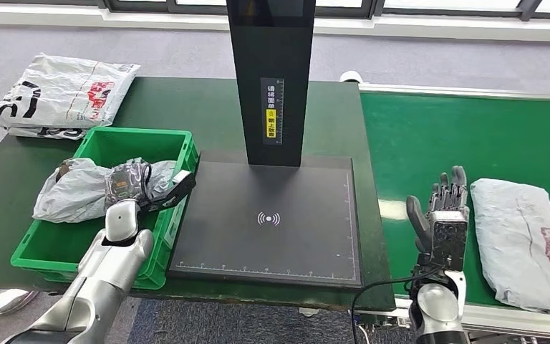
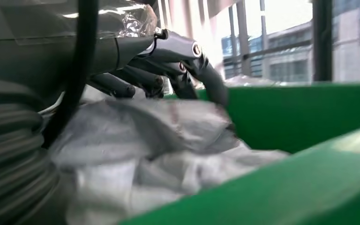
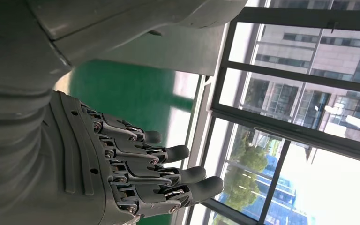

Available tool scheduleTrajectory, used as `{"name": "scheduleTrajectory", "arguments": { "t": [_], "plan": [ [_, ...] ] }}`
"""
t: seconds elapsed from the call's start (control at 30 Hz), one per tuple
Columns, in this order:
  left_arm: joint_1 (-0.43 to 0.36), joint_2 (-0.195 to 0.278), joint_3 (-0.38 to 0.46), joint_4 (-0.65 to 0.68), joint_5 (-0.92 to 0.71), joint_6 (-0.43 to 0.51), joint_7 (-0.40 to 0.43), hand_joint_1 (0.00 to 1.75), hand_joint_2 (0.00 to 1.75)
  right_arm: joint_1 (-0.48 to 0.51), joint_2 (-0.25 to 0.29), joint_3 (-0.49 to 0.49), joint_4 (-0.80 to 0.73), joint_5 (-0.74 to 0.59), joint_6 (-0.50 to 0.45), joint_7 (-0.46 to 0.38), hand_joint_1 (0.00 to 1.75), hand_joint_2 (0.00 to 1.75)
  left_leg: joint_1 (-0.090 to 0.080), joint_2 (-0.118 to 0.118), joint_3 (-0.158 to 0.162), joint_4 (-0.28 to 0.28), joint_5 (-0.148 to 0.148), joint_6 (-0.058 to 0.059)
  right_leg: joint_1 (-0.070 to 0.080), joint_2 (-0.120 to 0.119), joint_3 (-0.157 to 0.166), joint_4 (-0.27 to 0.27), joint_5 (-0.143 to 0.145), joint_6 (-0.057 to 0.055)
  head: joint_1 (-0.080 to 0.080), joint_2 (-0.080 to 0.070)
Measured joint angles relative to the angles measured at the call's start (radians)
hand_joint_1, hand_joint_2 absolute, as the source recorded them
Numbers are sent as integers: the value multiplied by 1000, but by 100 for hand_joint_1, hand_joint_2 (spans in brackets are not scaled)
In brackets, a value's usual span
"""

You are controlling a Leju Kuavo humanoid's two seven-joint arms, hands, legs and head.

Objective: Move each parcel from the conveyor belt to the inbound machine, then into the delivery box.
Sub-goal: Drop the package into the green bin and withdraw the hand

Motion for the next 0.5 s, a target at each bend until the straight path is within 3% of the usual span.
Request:
{"name": "scheduleTrajectory", "arguments": {
  "t": [0.13, 0.27, 0.4, 0.5],
  "plan": [
    [-41, -9, 29, 48, 31, 67, -64, 0, 175, -11, -1, -9, 17, -7, -7, -10, 0, 175, 0, 0, 0, 0, 0, 0, 0, 0, 0, 0, 0, 0, 0, 0],
    [-59, -15, 41, 72, 35, 74, -73, 0, 0, -15, -2, -12, 27, -7, -8, -11, 0, 175, 0, 0, 0, 0, 0, 0, 0, 0, 0, 0, 0, 0, 0, 0],
    [-69, -23, 66, 87, 117, 143, -153, 0, 0, -21, -4, -13, 37, -3, -29, 0, 0, 175, 0, 0, 0, 0, 0, 0, 0, 0, 0, 0, 0, 0, 0, 0],
    [-86, -32, 102, 85, 311, 205, -324, 0, 0, -32, -8, -13, 58, 18, -57, 31, 0, 175, 0, 0, 0, 0, 0, 0, 0, 0, 0, 0, 0, 0, 0, 0]
  ]
}}
